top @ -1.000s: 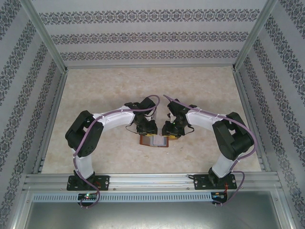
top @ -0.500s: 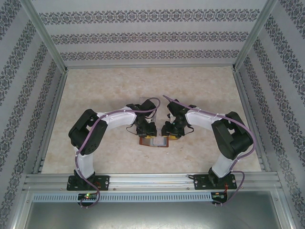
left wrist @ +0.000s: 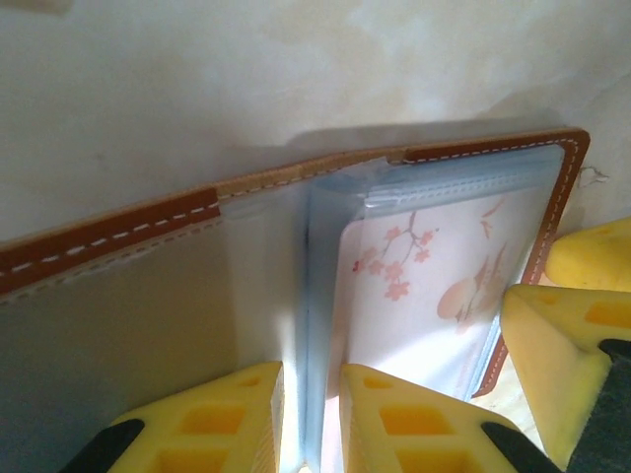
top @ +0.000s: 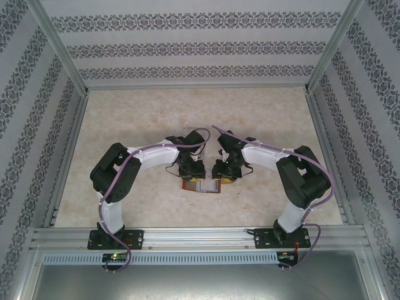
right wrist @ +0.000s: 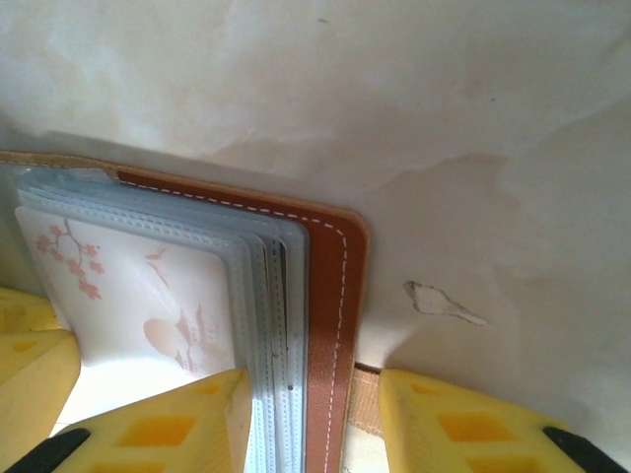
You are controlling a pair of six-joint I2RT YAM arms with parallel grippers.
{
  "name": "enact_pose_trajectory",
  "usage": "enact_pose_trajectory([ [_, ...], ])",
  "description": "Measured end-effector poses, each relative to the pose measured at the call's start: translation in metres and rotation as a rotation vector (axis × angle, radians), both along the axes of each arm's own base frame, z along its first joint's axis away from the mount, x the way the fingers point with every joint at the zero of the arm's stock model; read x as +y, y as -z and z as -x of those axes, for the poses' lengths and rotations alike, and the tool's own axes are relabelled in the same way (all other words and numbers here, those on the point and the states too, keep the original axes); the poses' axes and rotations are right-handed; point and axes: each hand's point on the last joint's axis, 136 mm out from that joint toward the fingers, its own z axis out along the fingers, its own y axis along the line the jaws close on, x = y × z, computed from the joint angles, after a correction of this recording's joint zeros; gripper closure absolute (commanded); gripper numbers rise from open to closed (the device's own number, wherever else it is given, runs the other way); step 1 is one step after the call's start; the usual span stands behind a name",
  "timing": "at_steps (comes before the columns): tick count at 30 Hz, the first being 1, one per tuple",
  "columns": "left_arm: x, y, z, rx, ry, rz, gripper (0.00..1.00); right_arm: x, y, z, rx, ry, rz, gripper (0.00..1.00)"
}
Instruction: Take the credit cards out of the card holder
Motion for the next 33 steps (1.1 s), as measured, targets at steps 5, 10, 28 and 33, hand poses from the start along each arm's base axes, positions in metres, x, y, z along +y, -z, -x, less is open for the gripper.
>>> enact_pose_trajectory([
  [5, 0.003, 0.001, 0.000, -0.004, -0.003, -0.016, 0.78, 0.000, 0.000, 0.000, 0.000, 0.000, 0.001, 0.61],
  [10, 0.005, 0.002, 0.000, -0.006, -0.003, -0.030, 0.81, 0.000, 0.000, 0.000, -0.001, 0.000, 0.003, 0.61],
  [28, 0.014, -0.020, -0.010, -0.068, -0.036, -0.023, 0.81, -0.001, 0.000, 0.000, -0.001, -0.003, 0.003, 0.61],
  [33, 0.010, -0.022, -0.012, -0.061, -0.064, 0.061, 0.79, -0.001, -0.001, 0.000, -0.003, -0.002, 0.002, 0.61],
])
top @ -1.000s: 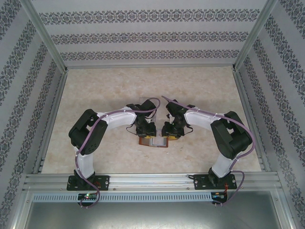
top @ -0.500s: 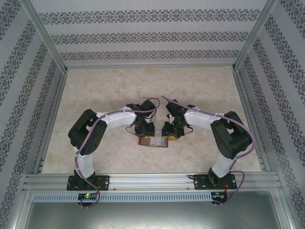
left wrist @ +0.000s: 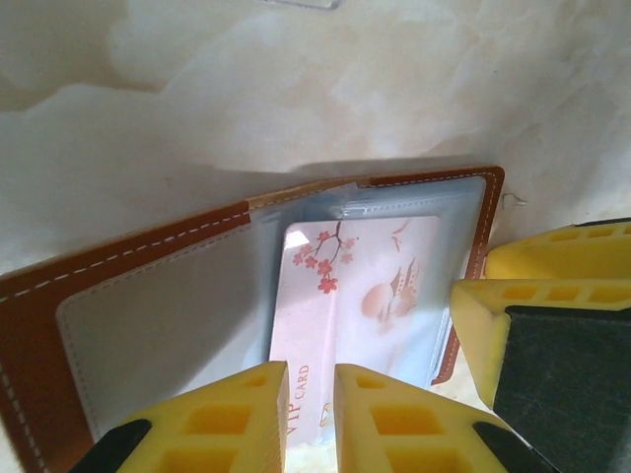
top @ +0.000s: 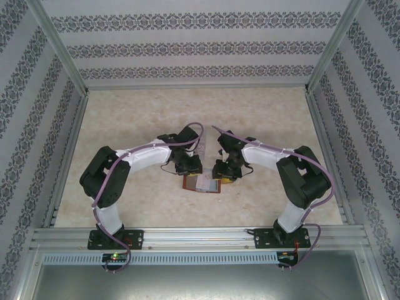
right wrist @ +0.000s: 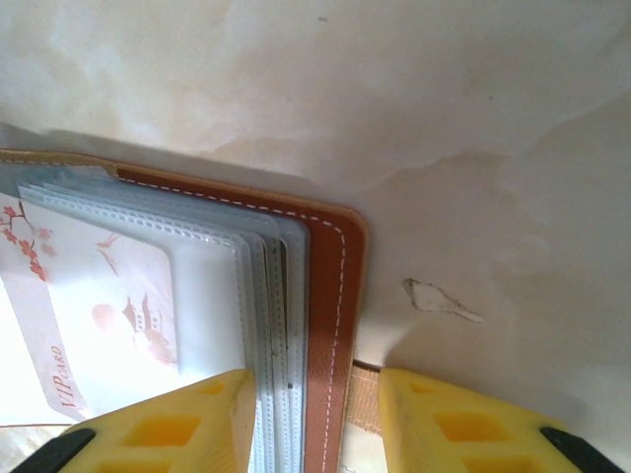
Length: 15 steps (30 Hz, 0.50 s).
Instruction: Take the credit cards out of the card holder
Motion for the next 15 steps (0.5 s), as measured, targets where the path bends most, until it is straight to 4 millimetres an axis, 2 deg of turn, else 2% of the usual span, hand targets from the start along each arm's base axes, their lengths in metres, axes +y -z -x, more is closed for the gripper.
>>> enact_pose_trajectory([
  [6, 0.003, 0.015, 0.008, 0.051, -0.032, 0.049, 0.77, -0.001, -0.002, 0.002, 0.003, 0.001, 0.002, 0.62],
  [15, -0.003, 0.014, 0.004, 0.053, -0.047, 0.114, 0.75, 0.002, -0.009, 0.001, -0.009, 0.009, -0.014, 0.61],
])
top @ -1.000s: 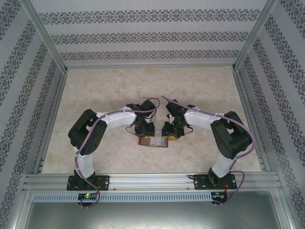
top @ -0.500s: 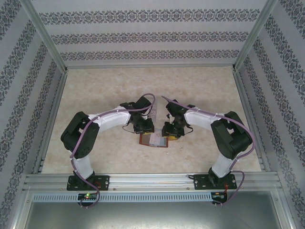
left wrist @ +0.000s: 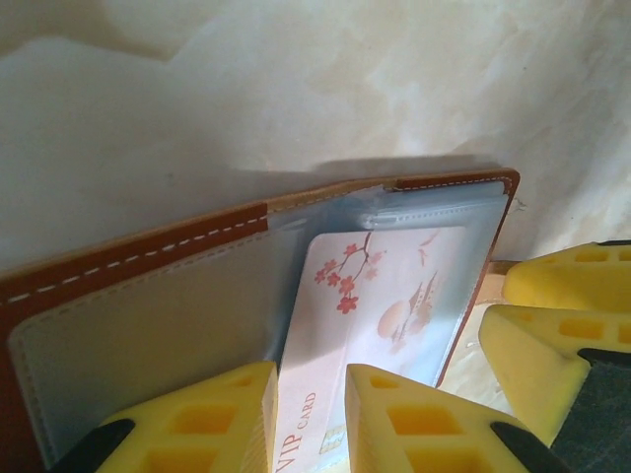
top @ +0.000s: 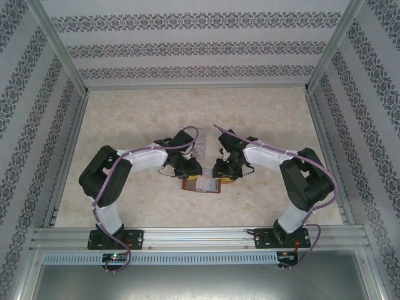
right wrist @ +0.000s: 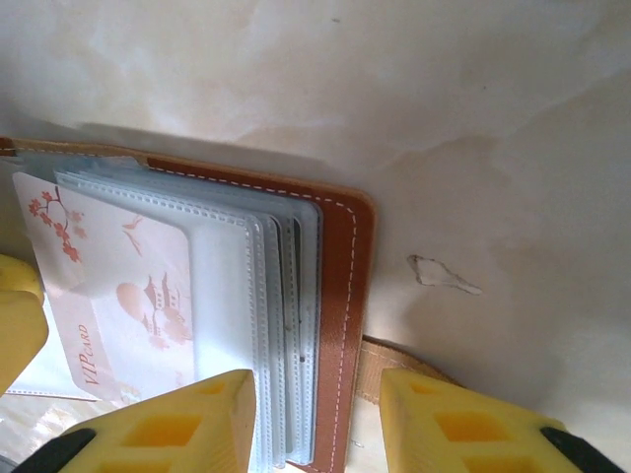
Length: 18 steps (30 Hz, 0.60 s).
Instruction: Take the credit cards out of the card holder
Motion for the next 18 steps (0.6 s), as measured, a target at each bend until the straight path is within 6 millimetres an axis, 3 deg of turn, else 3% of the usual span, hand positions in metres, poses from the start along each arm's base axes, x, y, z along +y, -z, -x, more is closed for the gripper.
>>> enact_pose_trajectory([
  [11, -0.004, 0.004, 0.002, 0.015, 0.004, 0.024, 0.75, 0.016, 0.000, 0.000, 0.009, -0.019, -0.018, 0.60],
  [18, 0.000, 0.008, 0.005, 0.030, 0.000, 0.021, 0.69, 0.018, 0.008, -0.001, 0.027, -0.024, -0.006, 0.61],
])
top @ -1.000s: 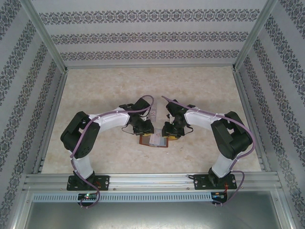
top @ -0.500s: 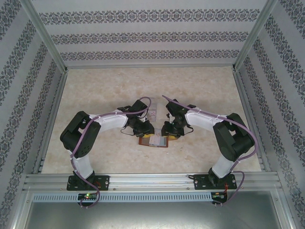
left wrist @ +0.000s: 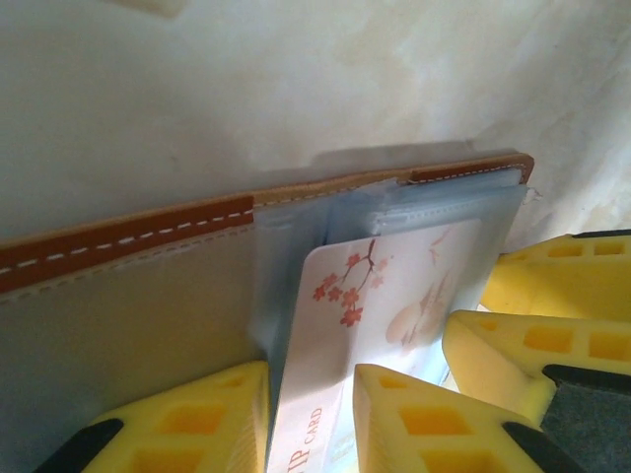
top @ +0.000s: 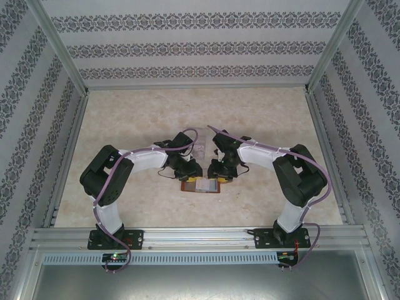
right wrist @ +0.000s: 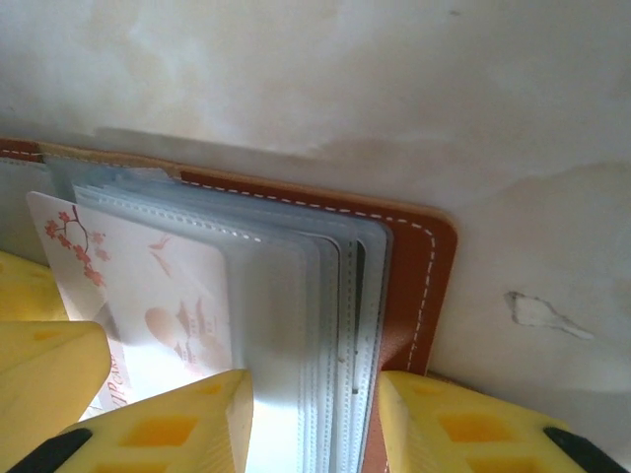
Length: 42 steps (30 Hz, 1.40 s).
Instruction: Take the credit cards out of the card holder
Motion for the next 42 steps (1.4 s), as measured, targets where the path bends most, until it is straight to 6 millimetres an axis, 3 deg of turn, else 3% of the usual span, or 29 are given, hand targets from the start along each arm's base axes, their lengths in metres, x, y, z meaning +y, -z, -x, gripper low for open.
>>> enact_pose_trajectory([
  [11, -0.003, 0.000, -0.001, -0.001, -0.001, 0.037, 0.72, 0.001, 0.001, 0.000, 0.006, -0.004, 0.010, 0.62],
  [25, -0.002, -0.002, -0.005, -0.004, -0.014, 0.066, 0.85, 0.000, 0.001, 0.000, 0.005, -0.004, 0.012, 0.62],
  [42, 0.013, -0.001, -0.008, -0.014, -0.038, 0.028, 0.81, 0.000, 0.002, 0.000, 0.006, -0.006, 0.017, 0.64],
])
